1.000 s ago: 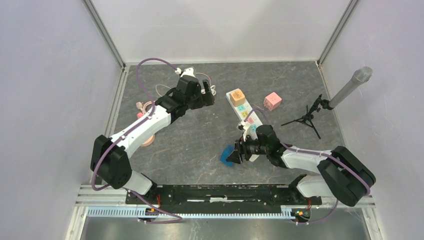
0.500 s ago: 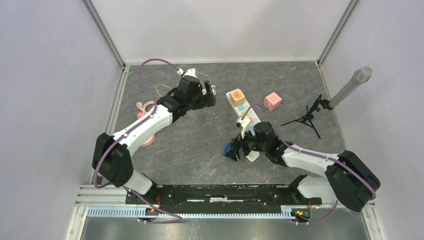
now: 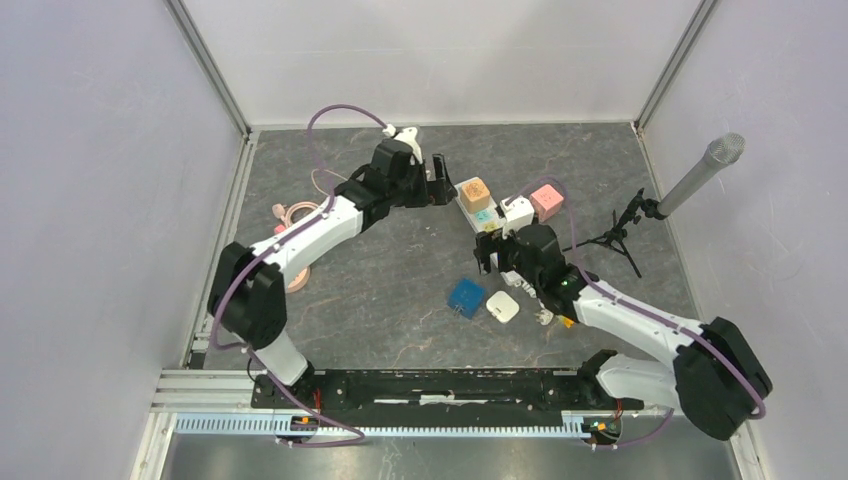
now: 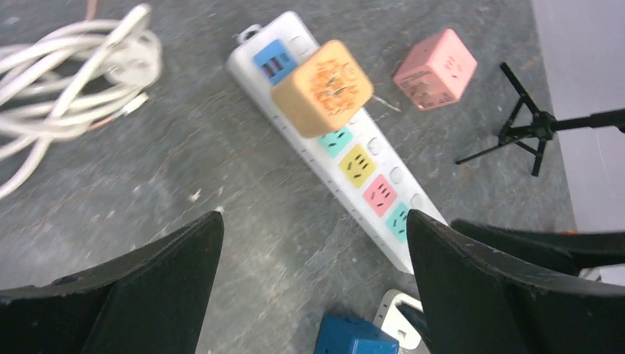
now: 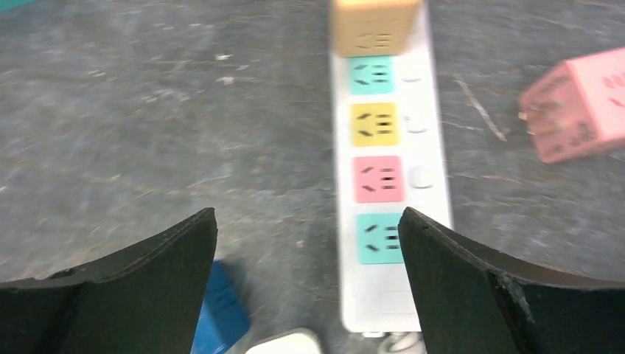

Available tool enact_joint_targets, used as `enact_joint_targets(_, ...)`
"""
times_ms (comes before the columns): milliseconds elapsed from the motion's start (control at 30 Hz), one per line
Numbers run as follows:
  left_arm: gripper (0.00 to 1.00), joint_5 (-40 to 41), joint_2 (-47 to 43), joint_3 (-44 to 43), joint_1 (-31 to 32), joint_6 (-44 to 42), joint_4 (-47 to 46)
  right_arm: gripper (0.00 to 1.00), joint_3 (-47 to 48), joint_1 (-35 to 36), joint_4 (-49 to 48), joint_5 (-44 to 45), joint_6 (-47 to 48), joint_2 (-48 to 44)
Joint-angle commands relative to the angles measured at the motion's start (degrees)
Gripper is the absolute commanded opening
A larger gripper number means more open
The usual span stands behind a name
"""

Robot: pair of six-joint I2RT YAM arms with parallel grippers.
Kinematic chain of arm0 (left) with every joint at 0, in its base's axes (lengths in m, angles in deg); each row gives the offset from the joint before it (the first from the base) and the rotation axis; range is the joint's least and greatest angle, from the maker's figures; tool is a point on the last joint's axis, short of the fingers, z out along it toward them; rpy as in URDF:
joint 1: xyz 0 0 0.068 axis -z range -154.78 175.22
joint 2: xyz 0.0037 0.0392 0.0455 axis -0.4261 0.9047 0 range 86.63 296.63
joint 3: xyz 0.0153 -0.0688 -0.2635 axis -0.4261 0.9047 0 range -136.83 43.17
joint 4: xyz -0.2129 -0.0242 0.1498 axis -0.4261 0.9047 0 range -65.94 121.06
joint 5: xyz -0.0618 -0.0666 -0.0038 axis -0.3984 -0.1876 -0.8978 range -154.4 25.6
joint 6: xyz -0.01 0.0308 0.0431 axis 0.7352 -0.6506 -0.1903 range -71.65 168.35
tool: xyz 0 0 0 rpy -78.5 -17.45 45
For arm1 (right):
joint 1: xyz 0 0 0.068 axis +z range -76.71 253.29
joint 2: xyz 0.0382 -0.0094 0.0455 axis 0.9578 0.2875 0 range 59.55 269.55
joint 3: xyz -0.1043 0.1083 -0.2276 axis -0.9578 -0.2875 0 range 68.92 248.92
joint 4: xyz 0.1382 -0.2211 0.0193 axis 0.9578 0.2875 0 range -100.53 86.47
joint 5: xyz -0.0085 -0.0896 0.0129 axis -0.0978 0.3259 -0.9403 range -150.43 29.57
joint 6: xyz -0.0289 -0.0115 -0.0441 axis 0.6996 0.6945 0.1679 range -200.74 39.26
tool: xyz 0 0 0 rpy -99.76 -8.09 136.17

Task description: Pull the plug off the socket

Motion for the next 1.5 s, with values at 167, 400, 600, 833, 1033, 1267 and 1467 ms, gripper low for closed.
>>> enact_joint_targets(167, 1.0, -7.89, 12.06, -11.84, 2.41, -10.35, -8.97, 0.94, 3.41, -6.33, 1.47, 5.68, 4.3, 8.28)
enact_joint_targets(400, 1.0, -12.43, 19.62, -16.67, 2.74, -19.93, -12.34, 0.93, 2.64, -11.09, 1.12, -1.3, 3.23, 11.12)
enact_joint_targets(600, 1.0, -14.61, 24.7, -20.84, 2.79, -30.49, -8.76, 0.93, 0.51, -12.32, 2.59, -3.62, 0.97, 8.69)
enact_joint_targets(833, 0.97, -18.07, 32.95, -31.25, 2.76, -41.04, 0.28, 0.92, -1.53, -12.54, 5.47, -4.58, -4.68, 5.8)
enact_joint_targets(1033, 0.78, -18.8, 40.07, -43.05, 2.76, -46.12, 13.72, 0.89, -1.83, -12.6, 7.11, -5.2, -7.85, 5.53)
enact_joint_targets(1267, 0.74, -18.63, 42.14, -44.69, 2.85, -50.08, 17.9, 0.84, 1.32, -12.61, 9.68, -3.11, -8.3, 7.92)
enact_joint_targets(1467, 0.58, -18.44, 42.15, -45.0, 2.85, -50.47, 18.87, 0.87, 3.91, -12.61, 7.38, -3.21, -2.32, 12.03)
